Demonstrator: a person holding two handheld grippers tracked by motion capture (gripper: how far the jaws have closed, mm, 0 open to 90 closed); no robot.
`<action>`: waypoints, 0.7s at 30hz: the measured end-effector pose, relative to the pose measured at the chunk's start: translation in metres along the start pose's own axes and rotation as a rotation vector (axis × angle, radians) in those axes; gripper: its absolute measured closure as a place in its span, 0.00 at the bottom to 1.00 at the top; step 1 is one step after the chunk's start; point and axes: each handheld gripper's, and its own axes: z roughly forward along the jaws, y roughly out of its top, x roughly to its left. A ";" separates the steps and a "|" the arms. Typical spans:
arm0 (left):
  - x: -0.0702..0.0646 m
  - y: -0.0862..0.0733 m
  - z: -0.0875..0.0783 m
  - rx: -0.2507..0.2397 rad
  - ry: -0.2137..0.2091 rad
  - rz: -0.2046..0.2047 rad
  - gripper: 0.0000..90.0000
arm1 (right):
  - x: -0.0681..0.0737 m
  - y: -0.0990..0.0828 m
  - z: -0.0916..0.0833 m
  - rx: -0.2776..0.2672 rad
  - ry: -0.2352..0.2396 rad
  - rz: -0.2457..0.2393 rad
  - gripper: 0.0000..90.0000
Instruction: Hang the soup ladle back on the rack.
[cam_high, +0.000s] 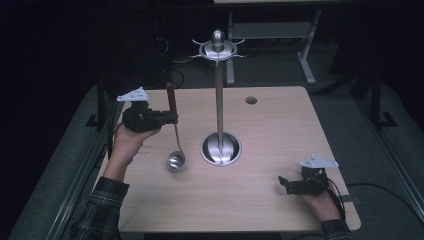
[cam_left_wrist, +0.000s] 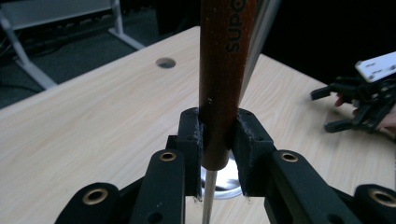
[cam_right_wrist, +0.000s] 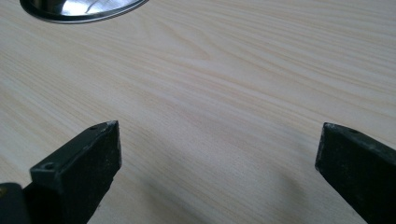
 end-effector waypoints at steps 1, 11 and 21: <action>-0.002 0.003 -0.002 -0.007 -0.008 0.000 0.82 | 0.000 0.000 0.000 0.000 0.000 0.000 0.00; -0.014 0.037 -0.013 -0.054 -0.070 0.057 0.82 | 0.000 0.000 0.000 0.000 0.000 0.001 0.00; -0.024 0.068 -0.017 -0.075 -0.108 0.129 0.82 | 0.000 0.000 0.000 0.002 -0.001 0.003 0.00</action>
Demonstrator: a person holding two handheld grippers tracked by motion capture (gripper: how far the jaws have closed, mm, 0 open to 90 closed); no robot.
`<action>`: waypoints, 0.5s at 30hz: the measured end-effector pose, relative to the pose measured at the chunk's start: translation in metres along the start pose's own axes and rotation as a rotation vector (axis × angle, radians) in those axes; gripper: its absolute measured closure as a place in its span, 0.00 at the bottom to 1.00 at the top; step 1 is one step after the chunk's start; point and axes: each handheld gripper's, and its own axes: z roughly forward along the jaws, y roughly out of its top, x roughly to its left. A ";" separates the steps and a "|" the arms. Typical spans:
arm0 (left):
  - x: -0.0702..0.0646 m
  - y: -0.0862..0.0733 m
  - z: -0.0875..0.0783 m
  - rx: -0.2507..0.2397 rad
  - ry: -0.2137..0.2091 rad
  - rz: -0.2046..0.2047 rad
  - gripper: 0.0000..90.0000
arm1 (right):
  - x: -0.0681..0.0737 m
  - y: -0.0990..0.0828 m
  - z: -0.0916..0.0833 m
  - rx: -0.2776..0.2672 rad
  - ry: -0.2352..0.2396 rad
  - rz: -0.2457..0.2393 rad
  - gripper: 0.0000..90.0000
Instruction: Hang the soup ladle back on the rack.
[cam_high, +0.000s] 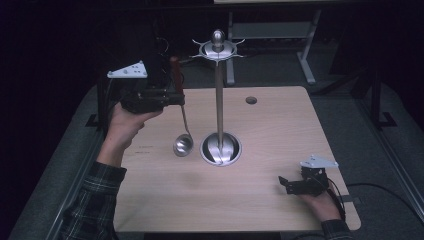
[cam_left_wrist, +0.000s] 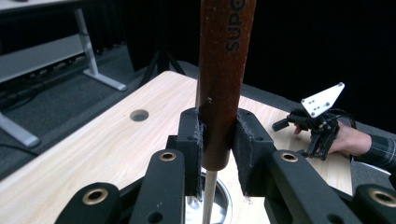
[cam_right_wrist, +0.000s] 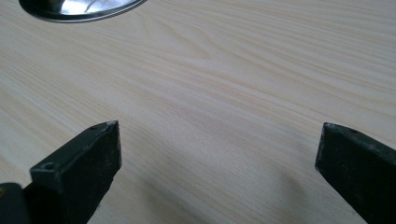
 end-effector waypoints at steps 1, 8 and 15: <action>0.000 0.002 0.000 0.000 -0.003 0.007 0.82 | 0.000 0.000 0.000 0.000 0.000 -0.001 0.00; 0.001 0.013 0.004 0.000 -0.024 0.023 0.82 | 0.000 0.000 0.000 0.004 0.001 0.006 0.00; 0.005 0.019 0.007 -0.006 -0.041 0.024 0.82 | -0.001 0.000 0.000 0.003 -0.002 0.007 0.00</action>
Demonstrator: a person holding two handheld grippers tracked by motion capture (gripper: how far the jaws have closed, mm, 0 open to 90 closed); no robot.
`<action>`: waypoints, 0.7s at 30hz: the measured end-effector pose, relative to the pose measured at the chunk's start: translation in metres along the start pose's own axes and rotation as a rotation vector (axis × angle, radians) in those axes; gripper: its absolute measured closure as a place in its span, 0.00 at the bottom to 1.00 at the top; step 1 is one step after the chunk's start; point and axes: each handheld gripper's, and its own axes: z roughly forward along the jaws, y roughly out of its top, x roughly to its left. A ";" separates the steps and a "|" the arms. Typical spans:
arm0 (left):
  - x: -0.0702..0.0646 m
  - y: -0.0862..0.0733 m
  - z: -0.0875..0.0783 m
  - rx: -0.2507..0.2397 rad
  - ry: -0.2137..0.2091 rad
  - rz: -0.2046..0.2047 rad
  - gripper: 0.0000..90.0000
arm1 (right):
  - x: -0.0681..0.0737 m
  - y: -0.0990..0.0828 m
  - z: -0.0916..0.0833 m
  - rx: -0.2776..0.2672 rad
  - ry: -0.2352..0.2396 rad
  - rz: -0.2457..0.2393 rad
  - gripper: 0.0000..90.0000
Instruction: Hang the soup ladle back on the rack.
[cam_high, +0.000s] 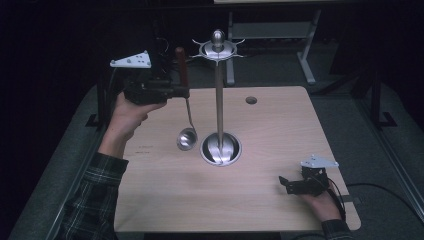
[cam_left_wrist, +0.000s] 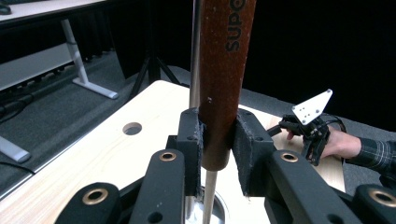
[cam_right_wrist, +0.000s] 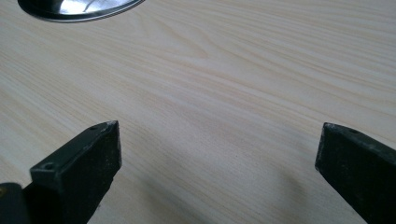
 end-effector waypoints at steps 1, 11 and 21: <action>0.001 0.001 0.001 0.001 -0.003 0.003 0.82 | 0.000 0.000 0.000 0.000 0.000 0.000 0.00; 0.001 0.005 0.008 0.008 -0.021 0.008 0.82 | -0.001 0.000 -0.001 -0.002 0.001 -0.005 0.00; -0.002 0.004 0.012 0.022 -0.037 0.019 0.82 | -0.001 0.000 -0.001 -0.002 0.001 -0.005 0.00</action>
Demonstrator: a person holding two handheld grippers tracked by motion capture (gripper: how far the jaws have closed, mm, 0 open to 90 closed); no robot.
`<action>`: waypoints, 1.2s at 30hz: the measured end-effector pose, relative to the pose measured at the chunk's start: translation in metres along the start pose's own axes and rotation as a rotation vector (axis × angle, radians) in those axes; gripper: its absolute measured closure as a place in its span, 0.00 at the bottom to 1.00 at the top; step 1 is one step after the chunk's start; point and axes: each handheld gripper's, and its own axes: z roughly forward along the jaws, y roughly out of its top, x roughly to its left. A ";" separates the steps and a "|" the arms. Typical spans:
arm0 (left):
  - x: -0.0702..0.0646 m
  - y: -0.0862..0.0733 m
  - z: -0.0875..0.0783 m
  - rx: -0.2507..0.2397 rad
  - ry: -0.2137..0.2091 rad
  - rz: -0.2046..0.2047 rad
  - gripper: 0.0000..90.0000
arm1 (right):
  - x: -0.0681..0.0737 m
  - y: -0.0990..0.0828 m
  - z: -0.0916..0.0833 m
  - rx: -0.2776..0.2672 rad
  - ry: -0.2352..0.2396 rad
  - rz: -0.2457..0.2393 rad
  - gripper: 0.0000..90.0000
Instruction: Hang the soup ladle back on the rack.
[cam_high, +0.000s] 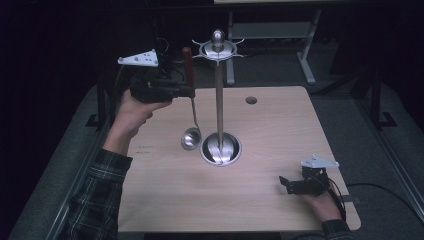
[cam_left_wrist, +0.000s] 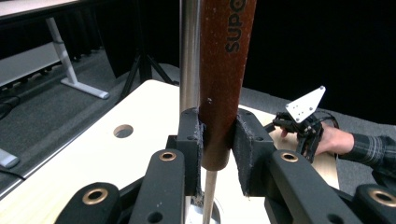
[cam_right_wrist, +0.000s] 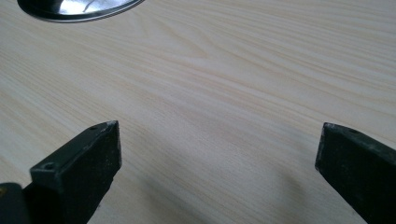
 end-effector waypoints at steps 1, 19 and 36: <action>0.000 0.000 0.000 0.007 0.000 0.006 0.82 | 0.000 0.000 0.000 0.000 0.000 0.000 0.00; 0.005 0.001 0.017 0.018 -0.022 -0.012 0.82 | 0.000 0.000 -0.001 -0.003 0.000 0.001 0.00; 0.004 -0.005 0.014 0.019 0.014 -0.021 0.69 | 0.001 0.000 -0.002 -0.004 0.002 0.001 0.00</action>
